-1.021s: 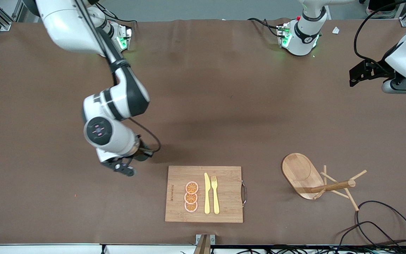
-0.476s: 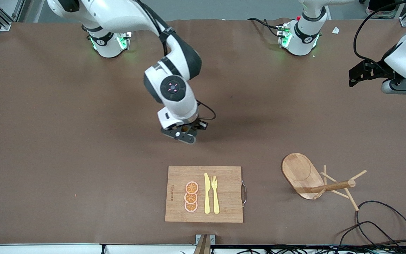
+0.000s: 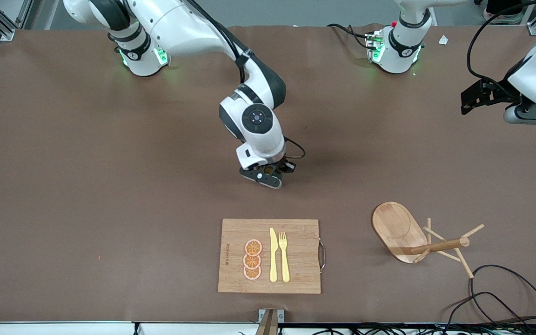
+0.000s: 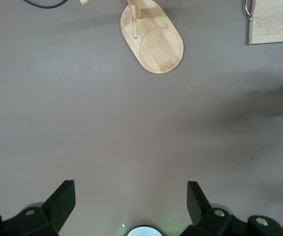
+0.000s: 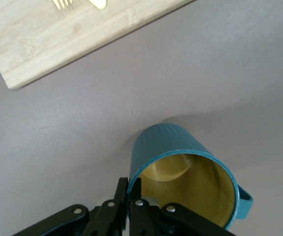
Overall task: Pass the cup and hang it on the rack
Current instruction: 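Lower the teal mug onto the table and open the right gripper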
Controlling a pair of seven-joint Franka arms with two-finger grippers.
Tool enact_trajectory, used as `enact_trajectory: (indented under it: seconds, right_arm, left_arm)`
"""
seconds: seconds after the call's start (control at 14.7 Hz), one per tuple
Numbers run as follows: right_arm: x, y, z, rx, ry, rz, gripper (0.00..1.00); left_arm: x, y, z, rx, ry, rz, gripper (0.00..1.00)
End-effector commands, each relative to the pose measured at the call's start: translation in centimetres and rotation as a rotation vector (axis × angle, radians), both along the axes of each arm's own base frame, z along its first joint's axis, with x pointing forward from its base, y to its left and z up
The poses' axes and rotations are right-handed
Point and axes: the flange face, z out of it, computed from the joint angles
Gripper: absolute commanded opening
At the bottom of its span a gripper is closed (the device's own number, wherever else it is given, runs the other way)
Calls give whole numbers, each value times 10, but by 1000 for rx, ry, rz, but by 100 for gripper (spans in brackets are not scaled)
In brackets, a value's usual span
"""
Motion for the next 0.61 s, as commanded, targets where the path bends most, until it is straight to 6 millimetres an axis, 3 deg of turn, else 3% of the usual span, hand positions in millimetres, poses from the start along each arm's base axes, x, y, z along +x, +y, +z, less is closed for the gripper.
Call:
enact_trajectory:
  seconds: [0.0,0.14,0.27,0.48,0.54]
  right_arm:
    - [5,11,-8,11,-2,-16,1]
    - [5,11,-11,9,1,-15,5]
    - [5,12,-13,18,12,-52,16]
    - [6,13,-14,28,6,-61,58]
    - [8,12,-9,33,2,-62,65]
  left_arm:
    - [1,-1,4,7,-3,-9,100]
    - [1,-3,4,6,-3,-12,100]
    - [1,-7,5,6,-5,-13,100]
    - [1,-7,4,6,-3,-13,100]
    - [1,-6,5,6,-5,-12,100]
